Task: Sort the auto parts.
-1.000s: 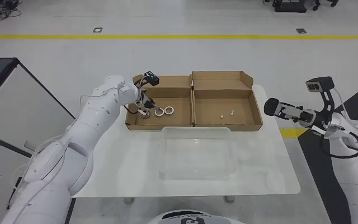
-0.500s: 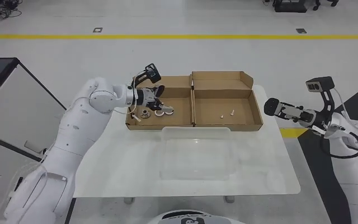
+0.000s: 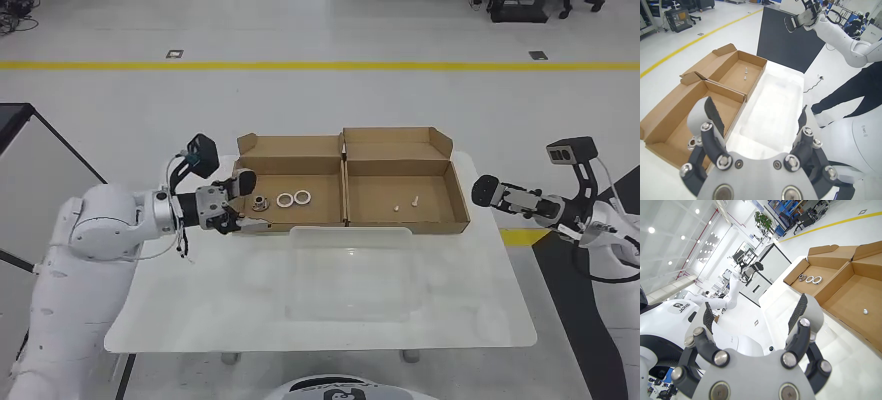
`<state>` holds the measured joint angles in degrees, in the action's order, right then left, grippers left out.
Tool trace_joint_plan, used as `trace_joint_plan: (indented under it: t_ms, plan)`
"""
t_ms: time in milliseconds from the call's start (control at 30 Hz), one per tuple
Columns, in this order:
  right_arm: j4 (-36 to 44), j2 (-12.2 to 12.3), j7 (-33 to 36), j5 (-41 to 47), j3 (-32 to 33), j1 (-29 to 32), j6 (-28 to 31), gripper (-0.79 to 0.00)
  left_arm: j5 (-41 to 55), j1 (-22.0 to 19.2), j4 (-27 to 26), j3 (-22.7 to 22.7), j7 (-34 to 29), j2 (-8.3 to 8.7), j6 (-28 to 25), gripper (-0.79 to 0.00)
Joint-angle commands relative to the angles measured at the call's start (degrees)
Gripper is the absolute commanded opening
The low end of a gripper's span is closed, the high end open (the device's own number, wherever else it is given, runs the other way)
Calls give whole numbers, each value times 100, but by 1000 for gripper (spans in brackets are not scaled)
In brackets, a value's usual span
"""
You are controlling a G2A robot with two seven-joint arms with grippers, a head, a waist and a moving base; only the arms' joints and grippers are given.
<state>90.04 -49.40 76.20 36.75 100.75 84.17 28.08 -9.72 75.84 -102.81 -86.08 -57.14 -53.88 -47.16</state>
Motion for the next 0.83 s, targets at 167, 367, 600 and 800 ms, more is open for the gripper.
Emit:
trace_joint_plan:
  t_ms: [167,367,600,800]
  plan:
    - [0,0,0,0,0,0,0,0,233,513,-113,-486,225,144,-225,0]
    - [0,0,0,0,0,0,0,0,241,521,-115,-489,232,147,-230,0]
    - [0,0,0,0,0,0,0,-1,241,521,-115,-489,232,147,-230,0]
    - [0,0,0,0,0,0,0,0,241,521,-115,-489,232,147,-230,0]
